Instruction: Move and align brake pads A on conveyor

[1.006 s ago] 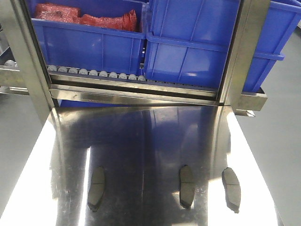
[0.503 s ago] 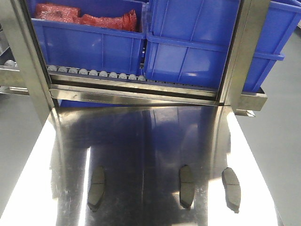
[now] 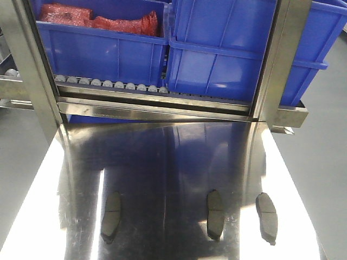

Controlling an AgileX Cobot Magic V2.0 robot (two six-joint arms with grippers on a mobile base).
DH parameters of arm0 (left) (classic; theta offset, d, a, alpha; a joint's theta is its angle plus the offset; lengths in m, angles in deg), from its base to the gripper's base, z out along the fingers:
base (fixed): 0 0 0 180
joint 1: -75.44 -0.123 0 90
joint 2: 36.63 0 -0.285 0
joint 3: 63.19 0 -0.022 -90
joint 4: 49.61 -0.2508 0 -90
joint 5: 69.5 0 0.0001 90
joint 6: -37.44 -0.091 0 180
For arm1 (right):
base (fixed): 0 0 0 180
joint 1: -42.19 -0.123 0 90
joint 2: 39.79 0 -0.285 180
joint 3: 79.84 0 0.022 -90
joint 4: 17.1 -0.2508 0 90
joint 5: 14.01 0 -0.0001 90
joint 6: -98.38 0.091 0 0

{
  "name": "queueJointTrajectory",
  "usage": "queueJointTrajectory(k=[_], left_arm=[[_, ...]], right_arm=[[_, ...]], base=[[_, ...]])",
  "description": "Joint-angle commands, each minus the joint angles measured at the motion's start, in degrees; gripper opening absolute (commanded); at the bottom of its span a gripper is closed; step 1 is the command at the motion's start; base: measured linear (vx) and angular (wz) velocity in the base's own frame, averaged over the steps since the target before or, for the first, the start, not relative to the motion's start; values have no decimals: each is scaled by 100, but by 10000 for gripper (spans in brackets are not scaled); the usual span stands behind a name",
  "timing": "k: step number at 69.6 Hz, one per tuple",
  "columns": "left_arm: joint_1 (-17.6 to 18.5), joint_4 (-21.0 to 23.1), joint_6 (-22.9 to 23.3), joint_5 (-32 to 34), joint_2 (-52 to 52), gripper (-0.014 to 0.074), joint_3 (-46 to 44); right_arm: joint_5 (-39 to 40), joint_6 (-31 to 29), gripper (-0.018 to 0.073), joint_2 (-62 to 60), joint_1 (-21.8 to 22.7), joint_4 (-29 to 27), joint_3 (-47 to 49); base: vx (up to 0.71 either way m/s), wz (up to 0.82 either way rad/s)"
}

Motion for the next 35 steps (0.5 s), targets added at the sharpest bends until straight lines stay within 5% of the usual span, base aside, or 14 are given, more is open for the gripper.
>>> queueJointTrajectory(k=[1,20,35], left_arm=[[-3,-110,47,434,81,-6,-148],[-3,-110,47,434,81,-6,-148],[-3,-110,47,434,81,-6,-148]], right_arm=[[740,-18,-7,-72,7,-12,10],[619,449,-7,-72,7,-432,945],[-104,574,-6,376,7,91,1880]], base=[[0,0],[0,0],[0,0]])
